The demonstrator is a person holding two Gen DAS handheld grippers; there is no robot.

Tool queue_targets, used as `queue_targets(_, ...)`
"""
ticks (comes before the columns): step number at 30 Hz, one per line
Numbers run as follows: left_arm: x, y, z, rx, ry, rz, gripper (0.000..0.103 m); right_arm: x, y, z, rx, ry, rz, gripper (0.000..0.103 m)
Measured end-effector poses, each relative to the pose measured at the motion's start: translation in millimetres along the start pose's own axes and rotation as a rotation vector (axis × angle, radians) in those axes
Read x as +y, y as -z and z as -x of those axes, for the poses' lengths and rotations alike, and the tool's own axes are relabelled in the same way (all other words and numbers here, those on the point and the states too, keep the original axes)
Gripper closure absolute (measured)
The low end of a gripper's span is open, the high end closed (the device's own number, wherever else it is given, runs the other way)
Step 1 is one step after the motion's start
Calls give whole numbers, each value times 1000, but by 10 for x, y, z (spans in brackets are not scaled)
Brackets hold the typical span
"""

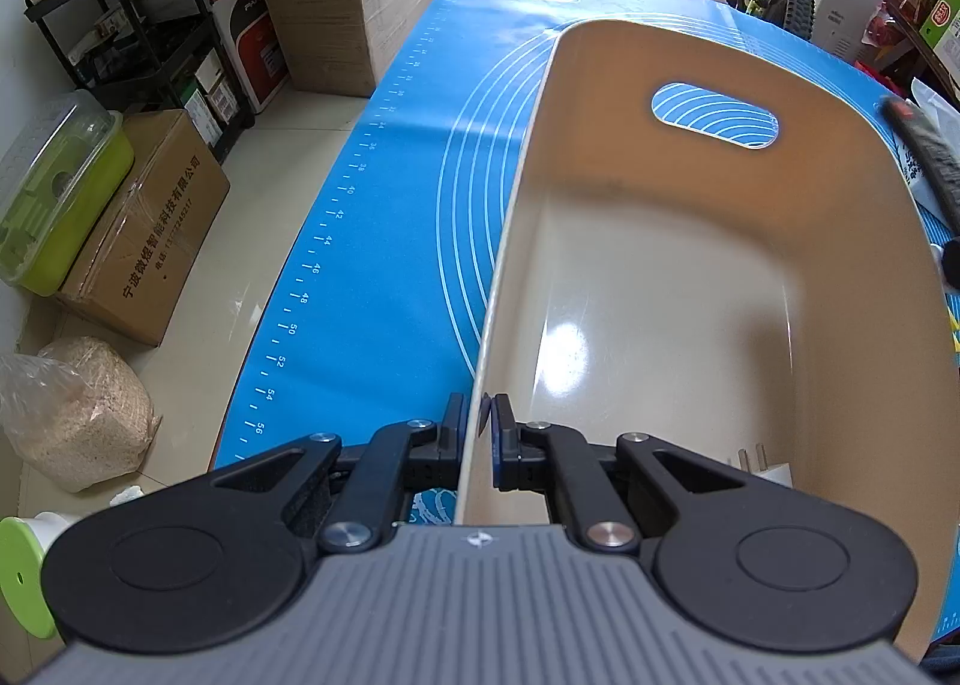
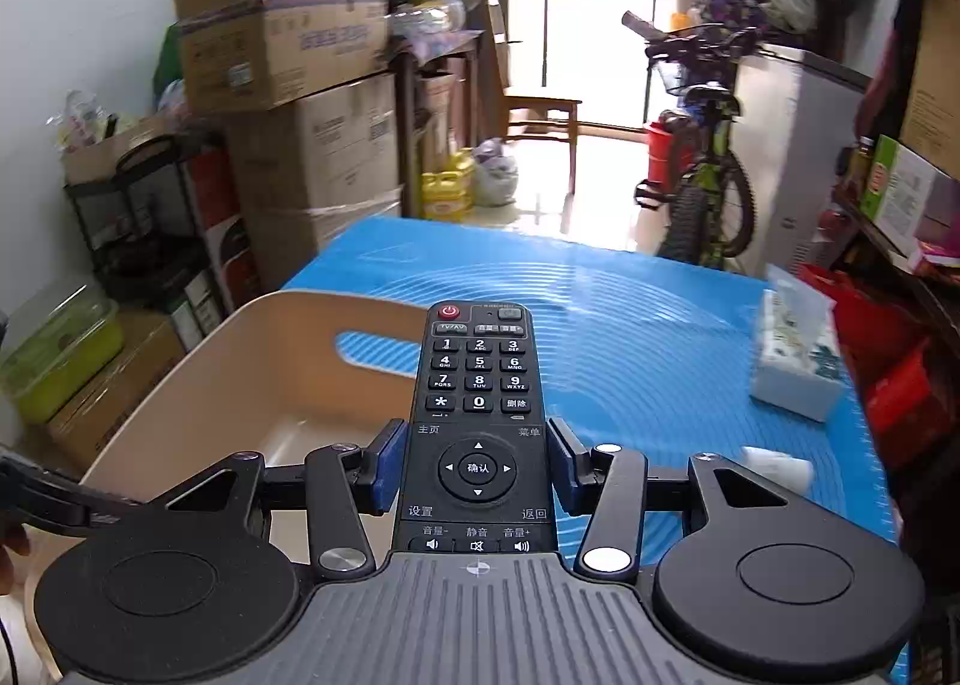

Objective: Organize rigid objects
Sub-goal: 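Grasp the black remote with the right tool and lift it, then lower the remote into the basket and open the right tool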

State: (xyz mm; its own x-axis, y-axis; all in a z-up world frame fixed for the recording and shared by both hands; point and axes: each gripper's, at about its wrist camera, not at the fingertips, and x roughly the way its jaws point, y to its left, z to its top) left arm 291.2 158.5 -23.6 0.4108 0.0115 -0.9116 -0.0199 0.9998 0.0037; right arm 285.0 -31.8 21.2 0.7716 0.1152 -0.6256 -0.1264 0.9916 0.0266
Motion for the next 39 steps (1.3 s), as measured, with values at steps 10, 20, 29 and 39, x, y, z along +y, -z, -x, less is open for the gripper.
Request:
queue_targets(10, 27, 2, 7, 0, 8, -4, 94, 407, 168, -279, 88, -46, 62, 49)
queue_targets(20, 30, 1, 9, -3, 6, -9, 94, 633, 259, -439, 208, -50, 185, 49)
queue_targets(29, 13, 4, 15, -3, 5, -11, 94, 669, 236, -515, 240, -38, 224, 58)
queue_targets(39, 2, -1, 16, 0, 3, -9, 94, 290, 51, -173, 140, -36, 97, 46)
